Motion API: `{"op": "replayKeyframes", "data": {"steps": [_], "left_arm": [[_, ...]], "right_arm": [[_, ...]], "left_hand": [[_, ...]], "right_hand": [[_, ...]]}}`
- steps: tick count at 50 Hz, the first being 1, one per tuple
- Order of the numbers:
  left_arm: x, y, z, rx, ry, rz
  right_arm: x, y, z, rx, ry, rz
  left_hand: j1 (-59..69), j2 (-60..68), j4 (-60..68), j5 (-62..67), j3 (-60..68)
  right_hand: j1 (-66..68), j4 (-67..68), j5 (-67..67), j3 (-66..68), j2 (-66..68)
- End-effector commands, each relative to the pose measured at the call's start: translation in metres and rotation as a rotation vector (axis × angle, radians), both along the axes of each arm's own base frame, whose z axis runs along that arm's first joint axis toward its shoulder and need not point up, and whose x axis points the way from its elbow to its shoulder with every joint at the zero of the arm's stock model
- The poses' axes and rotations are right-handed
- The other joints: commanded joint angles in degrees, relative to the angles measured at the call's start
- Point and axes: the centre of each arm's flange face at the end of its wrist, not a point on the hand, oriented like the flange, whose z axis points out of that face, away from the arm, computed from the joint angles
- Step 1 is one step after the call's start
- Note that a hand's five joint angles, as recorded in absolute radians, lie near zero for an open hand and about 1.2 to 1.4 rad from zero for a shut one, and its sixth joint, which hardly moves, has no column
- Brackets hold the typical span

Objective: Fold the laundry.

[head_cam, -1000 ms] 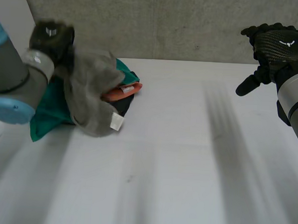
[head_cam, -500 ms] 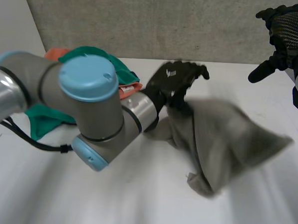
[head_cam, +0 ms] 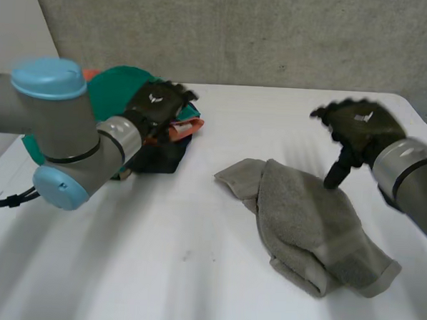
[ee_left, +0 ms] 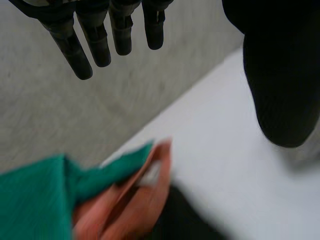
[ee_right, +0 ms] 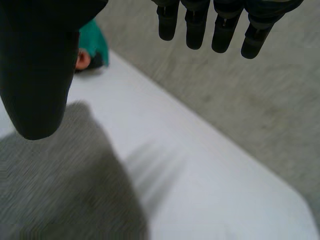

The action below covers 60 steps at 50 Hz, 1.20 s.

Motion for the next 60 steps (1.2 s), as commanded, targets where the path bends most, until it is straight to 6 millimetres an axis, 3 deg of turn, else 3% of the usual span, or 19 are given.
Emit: {"op": "replayKeyframes", "data": {"steps": [1,9,13,14,16,20,22,29,35,37,40,41,45,48,52,55,56,60], "left_arm": [[0.024,-0.053,-0.062,-0.075,-0.258,0.042],[0.026,-0.093,-0.091,-0.129,-0.280,0.063],[0.033,-0.112,-0.097,-0.156,-0.272,0.099],[0.038,-0.119,-0.097,-0.170,-0.271,0.119],[0.040,-0.125,-0.094,-0.186,-0.266,0.139],[0.055,-0.144,-0.078,-0.255,-0.265,0.295],[0.075,-0.160,-0.072,-0.300,-0.265,0.433],[0.111,-0.183,-0.076,-0.382,-0.421,0.555],[0.112,-0.180,-0.081,-0.362,-0.448,0.545],[0.105,-0.173,-0.079,-0.327,-0.412,0.529],[0.094,-0.161,-0.060,-0.305,-0.349,0.506],[0.089,-0.152,-0.049,-0.286,-0.315,0.492],[0.077,-0.128,-0.026,-0.256,-0.251,0.438],[0.067,-0.110,-0.004,-0.261,-0.218,0.393],[0.040,-0.060,0.021,-0.245,-0.180,0.278],[0.025,-0.030,0.028,-0.229,-0.166,0.207],[0.013,-0.010,0.029,-0.220,-0.157,0.149],[-0.019,0.039,0.018,-0.170,-0.148,-0.025]], "right_arm": [[0.002,0.010,-0.040,0.109,0.047,0.016],[-0.003,0.013,-0.064,0.107,0.043,0.009],[-0.004,0.017,-0.070,0.107,0.042,0.011],[-0.005,0.017,-0.071,0.108,0.043,0.009],[-0.005,0.018,-0.072,0.110,0.044,0.009],[-0.005,0.018,-0.072,0.111,0.044,0.006],[-0.005,0.018,-0.072,0.110,0.043,0.007],[-0.003,0.016,-0.069,0.093,0.032,0.009],[-0.003,0.014,-0.067,0.074,0.019,0.004],[-0.004,0.014,-0.063,0.062,0.015,0.001],[-0.004,0.015,-0.057,0.045,0.008,0.003],[-0.004,0.016,-0.052,0.032,0.005,0.008],[-0.005,0.017,-0.041,0.002,0.000,0.007],[-0.010,0.018,-0.032,-0.002,0.004,-0.004],[-0.028,0.012,-0.024,0.040,0.042,-0.056],[-0.038,0.008,-0.021,0.074,0.067,-0.085],[-0.043,0.007,-0.019,0.097,0.083,-0.097],[-0.050,0.010,-0.018,0.158,0.120,-0.096]], "left_hand": [[3.0,2.2,2.4,2.3,1.9],[11.4,10.6,10.8,10.7,10.2],[31.2,30.4,30.6,30.5,30.1],[50.3,49.5,49.6,49.5,49.1],[68.0,67.2,67.4,67.3,66.9],[68.1,67.3,67.5,67.4,66.9],[68.1,67.3,67.5,67.4,66.9],[68.1,67.3,67.5,67.4,66.9],[68.1,67.3,67.5,67.4,66.9],[68.1,67.3,67.5,67.4,66.9],[48.8,48.0,48.2,48.1,47.7],[32.8,32.0,32.2,32.1,31.6],[-1.9,-2.7,-2.5,-2.6,-3.1],[-1.4,-2.2,-2.0,-2.1,-2.5],[-0.7,-1.5,-1.3,-1.4,-1.8],[-0.5,-1.3,-1.1,-1.2,-1.7],[0.1,-0.7,-0.5,-0.6,-1.0],[1.2,0.4,0.5,0.4,0.0]], "right_hand": [[-2.5,-1.5,-2.6,-1.6,-1.6],[-2.5,-1.5,-2.6,-1.6,-1.6],[-2.5,-1.5,-2.6,-1.6,-1.6],[-2.5,-1.5,-2.6,-1.6,-1.6],[-2.5,-1.5,-2.6,-1.6,-1.6],[-2.5,-1.5,-2.6,-1.6,-1.6],[-2.5,-1.5,-2.6,-1.6,-1.6],[-2.5,-1.5,-2.6,-1.6,-1.6],[-2.5,-1.5,-2.6,-1.6,-1.6],[-2.5,-1.5,-2.6,-1.6,-1.6],[-2.5,-1.5,-2.6,-1.6,-1.6],[-2.5,-1.5,-2.6,-1.6,-1.6],[-2.5,-1.5,-2.6,-1.6,-1.6],[-2.5,-1.5,-2.6,-1.6,-1.6],[-2.5,-1.5,-2.6,-1.6,-1.6],[-2.5,-1.5,-2.6,-1.6,-1.6],[-2.5,-1.5,-2.6,-1.6,-1.6],[-2.5,-1.5,-2.6,-1.6,-1.6]]}}
